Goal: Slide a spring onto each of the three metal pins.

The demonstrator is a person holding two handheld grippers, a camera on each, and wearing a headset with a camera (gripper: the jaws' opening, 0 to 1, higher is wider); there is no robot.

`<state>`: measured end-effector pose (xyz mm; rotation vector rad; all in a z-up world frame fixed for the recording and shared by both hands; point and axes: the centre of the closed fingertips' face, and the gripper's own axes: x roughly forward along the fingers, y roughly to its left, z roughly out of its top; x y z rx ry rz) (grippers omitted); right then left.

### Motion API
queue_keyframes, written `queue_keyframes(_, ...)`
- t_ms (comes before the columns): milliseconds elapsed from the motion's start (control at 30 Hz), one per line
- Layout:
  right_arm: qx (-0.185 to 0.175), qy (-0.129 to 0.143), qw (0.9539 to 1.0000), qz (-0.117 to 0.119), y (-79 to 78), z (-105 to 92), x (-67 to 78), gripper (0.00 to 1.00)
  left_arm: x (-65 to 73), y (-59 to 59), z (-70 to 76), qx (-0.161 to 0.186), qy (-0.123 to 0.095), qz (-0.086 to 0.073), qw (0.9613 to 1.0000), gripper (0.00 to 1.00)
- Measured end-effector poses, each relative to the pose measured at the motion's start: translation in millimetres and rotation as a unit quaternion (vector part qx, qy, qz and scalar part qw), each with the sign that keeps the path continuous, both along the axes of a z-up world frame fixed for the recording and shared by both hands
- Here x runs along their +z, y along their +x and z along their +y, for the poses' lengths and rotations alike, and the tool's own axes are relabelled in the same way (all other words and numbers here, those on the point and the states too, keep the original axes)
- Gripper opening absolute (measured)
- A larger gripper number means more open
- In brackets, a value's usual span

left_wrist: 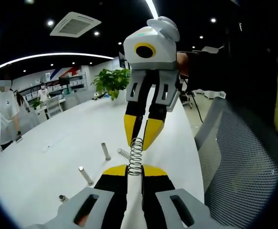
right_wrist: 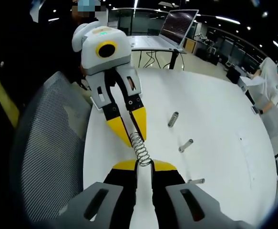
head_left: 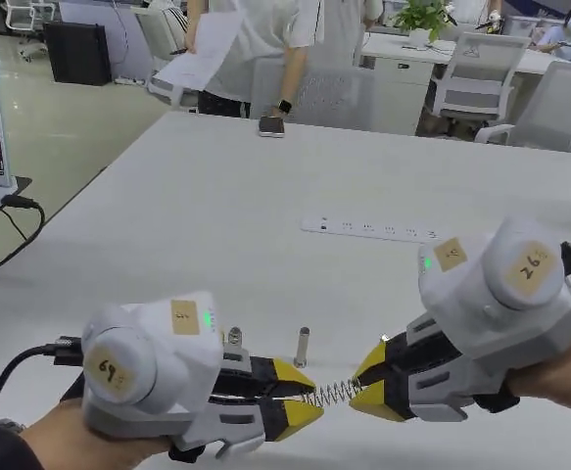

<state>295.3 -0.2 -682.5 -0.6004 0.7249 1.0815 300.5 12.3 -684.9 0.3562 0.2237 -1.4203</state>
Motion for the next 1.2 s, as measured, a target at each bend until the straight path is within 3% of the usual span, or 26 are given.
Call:
queue_keyframes(733,0.048,-0.005,0.9985,-0.026,-3.3,30.4,24.3,0.09,-0.9,-0.7,1.4,0.007,-0.006,0.003,1.0,0.02)
queue_keyframes(1000,0.073,-0.02,0.9971,-0.011,-4.7,33.6,21.1,0.1,2.0,-3.2,3.6,0.008,-0.017,0.006,0.9998,0.02)
queue_keyframes(1200,0.085,-0.01,0.9963,0.009,-5.5,38.4,17.5,0.12,6.9,-6.2,5.1,0.006,-0.026,0.01,0.9996,0.02)
